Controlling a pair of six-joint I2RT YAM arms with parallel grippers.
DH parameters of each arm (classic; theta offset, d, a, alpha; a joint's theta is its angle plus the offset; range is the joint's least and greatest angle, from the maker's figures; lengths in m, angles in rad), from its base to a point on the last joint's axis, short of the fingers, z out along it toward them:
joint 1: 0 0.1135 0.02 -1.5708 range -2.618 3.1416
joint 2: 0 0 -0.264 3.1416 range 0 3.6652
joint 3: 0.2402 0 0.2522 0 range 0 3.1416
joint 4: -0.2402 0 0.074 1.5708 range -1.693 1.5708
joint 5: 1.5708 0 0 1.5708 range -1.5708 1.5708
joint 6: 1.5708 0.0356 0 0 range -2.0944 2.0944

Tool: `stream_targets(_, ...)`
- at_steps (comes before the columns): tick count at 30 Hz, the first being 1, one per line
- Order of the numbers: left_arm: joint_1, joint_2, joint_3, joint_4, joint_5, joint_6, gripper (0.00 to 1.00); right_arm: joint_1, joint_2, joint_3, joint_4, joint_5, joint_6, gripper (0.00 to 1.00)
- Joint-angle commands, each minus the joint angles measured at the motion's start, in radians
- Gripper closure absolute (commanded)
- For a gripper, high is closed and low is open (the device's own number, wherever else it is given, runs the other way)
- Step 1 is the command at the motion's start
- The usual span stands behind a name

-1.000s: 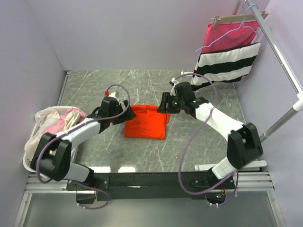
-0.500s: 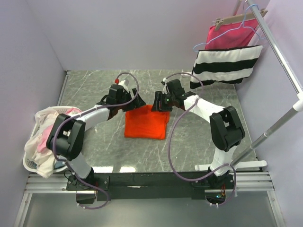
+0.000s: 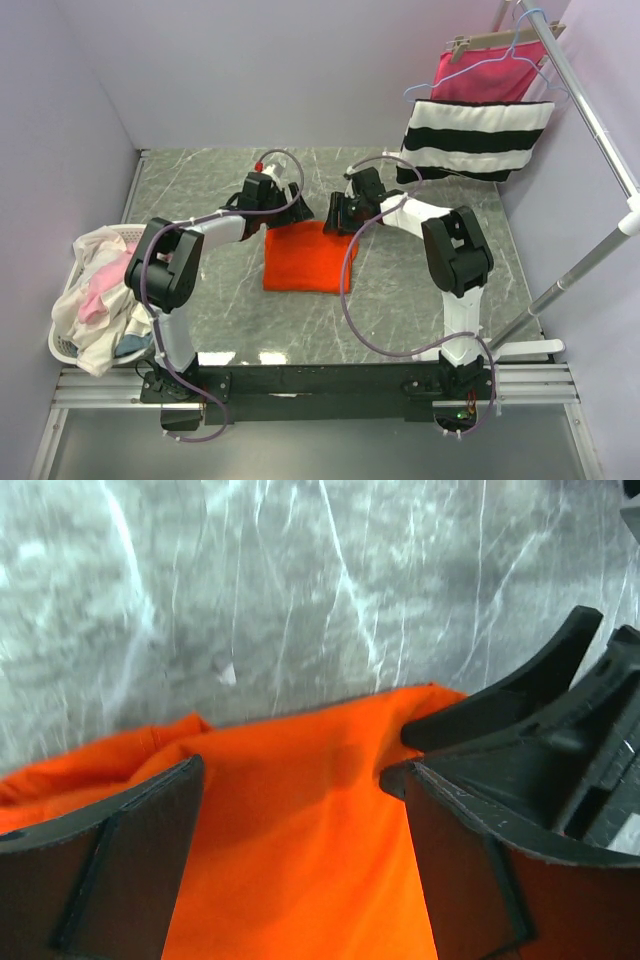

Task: Fold and stack the t-shirts
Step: Smooth out wrinkles on the folded tshirt

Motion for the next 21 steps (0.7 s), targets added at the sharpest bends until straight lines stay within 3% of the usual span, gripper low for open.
stream_targets(1, 0.019, 0.008, 0.050, 0.013, -0.030, 0.055, 0.14, -0.022, 0.042, 0.050, 0.039, 0.055, -0.024, 0.39)
stream_targets(14, 0.045, 0.066, -0.062, 0.042, -0.090, 0.054, 0.14, -0.044, 0.079, 0.006, 0.061, 0.088, -0.013, 0.39)
stream_targets(21, 0.047, -0.010, -0.083, 0.073, -0.165, 0.063, 0.12, -0.049, -0.044, -0.093, 0.154, 0.102, -0.004, 0.32)
